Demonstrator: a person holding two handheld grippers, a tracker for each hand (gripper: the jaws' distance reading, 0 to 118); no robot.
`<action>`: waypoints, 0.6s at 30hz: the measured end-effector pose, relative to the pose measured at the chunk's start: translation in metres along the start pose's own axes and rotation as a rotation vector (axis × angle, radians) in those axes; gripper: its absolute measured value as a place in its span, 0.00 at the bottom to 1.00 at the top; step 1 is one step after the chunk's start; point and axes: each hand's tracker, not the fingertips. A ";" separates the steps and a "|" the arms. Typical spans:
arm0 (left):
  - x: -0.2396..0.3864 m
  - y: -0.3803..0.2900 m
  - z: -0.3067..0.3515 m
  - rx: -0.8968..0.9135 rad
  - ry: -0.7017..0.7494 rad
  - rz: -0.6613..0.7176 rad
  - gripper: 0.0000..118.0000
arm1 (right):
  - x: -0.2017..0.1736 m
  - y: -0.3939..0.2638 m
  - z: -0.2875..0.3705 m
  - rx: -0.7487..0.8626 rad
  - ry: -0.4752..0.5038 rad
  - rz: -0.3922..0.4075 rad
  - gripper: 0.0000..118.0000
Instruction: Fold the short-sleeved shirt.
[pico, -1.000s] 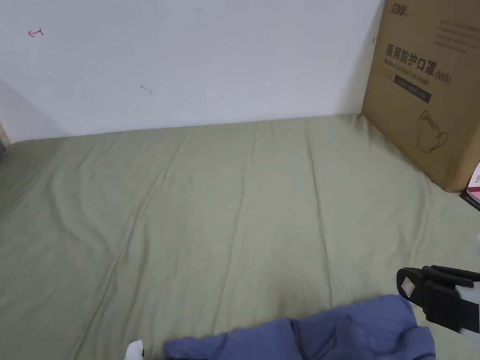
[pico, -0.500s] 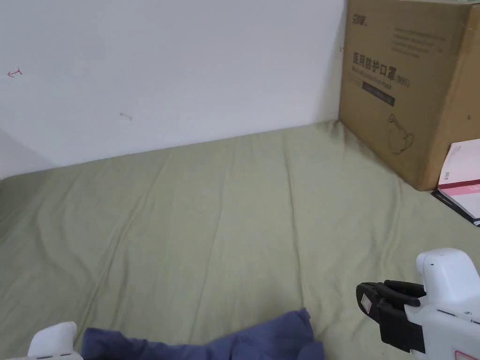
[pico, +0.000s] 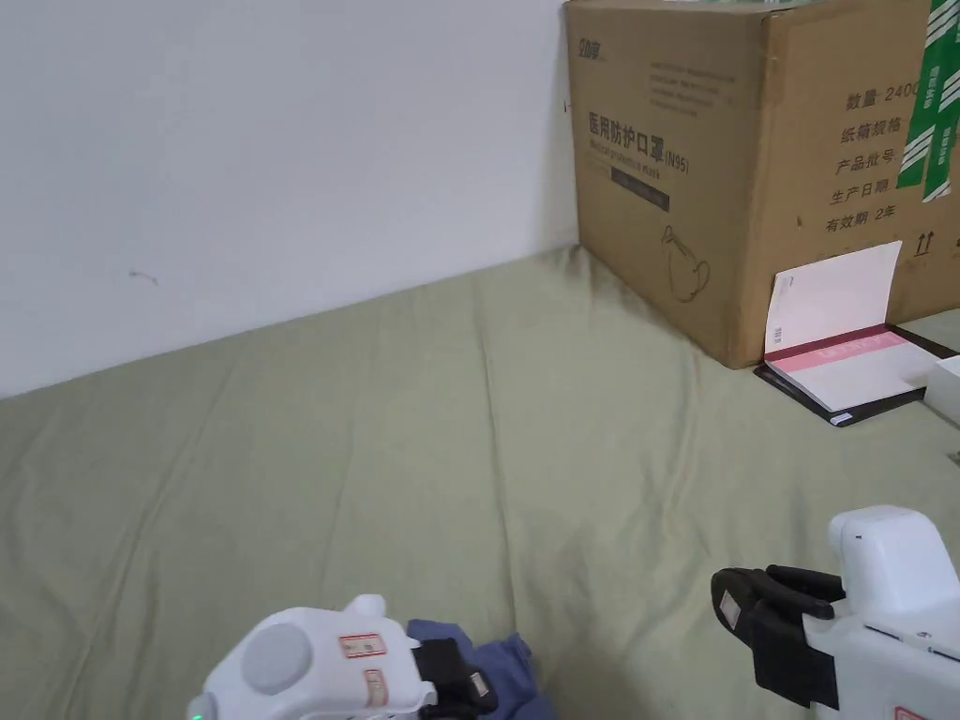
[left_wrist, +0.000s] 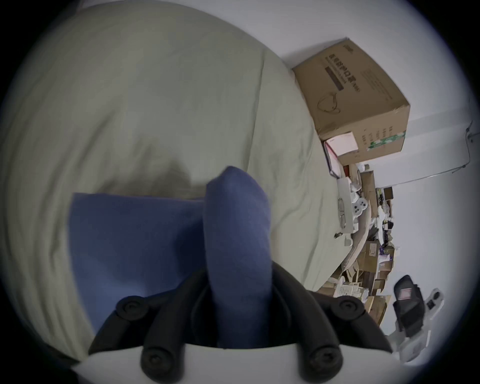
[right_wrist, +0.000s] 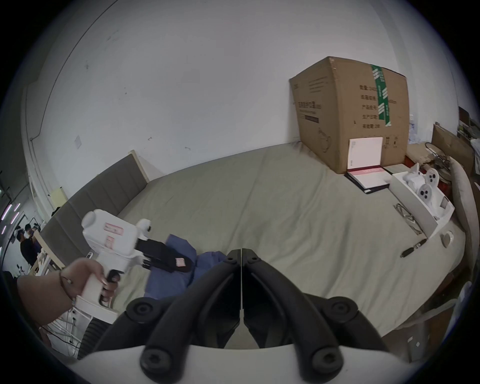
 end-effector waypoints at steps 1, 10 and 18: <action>-0.001 -0.001 -0.009 -0.014 -0.019 -0.009 0.47 | 0.003 0.000 0.001 0.002 -0.004 -0.008 0.00; -0.005 -0.020 0.061 0.165 -0.159 -0.105 0.84 | 0.000 0.004 -0.002 0.020 0.004 -0.016 0.00; 0.010 -0.033 0.055 0.154 -0.013 -0.239 0.02 | -0.002 0.001 0.002 0.072 0.037 0.012 0.00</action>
